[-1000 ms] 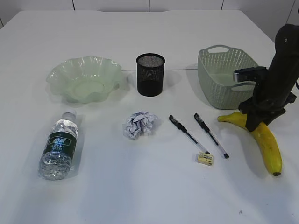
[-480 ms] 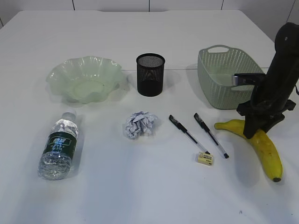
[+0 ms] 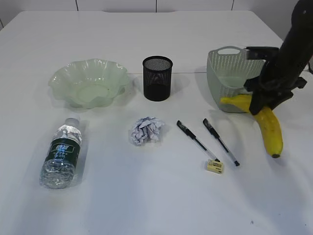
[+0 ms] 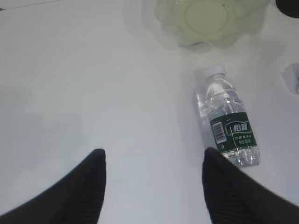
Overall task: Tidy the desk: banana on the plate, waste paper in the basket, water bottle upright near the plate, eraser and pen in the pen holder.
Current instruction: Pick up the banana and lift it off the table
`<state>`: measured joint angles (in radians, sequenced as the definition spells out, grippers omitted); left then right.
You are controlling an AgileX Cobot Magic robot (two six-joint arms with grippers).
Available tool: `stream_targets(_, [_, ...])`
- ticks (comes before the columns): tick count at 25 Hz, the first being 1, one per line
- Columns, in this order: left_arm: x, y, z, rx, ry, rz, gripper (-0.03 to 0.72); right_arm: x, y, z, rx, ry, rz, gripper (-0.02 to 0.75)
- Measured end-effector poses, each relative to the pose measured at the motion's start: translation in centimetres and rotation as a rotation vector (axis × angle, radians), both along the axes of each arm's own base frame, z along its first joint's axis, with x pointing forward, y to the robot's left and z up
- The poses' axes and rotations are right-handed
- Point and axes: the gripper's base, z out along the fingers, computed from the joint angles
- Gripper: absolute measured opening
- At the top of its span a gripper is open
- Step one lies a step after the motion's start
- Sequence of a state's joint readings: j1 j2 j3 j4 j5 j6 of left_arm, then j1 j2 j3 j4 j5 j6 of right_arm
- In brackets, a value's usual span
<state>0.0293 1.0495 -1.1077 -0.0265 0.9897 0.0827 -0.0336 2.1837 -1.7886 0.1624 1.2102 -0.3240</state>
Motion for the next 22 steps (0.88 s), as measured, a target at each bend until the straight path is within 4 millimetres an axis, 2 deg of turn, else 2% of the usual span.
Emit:
stream_targets(10, [-0.1,-0.1,-0.1,-0.014,0.009,-0.002,0.457,0.3,0.6,1.3,0.065,-0.031,-0.039,0.25])
stream_targets(16, [-0.1,-0.3,0.0,-0.033,0.009,-0.005,0.457,0.2,2.1,1.9,0.095,-0.041,-0.025,0.25])
stream_targets(22, [-0.1,-0.3,-0.1,-0.039,0.011,-0.006,0.457,-0.4,3.5,4.4,0.08,-0.093,0.0,0.25])
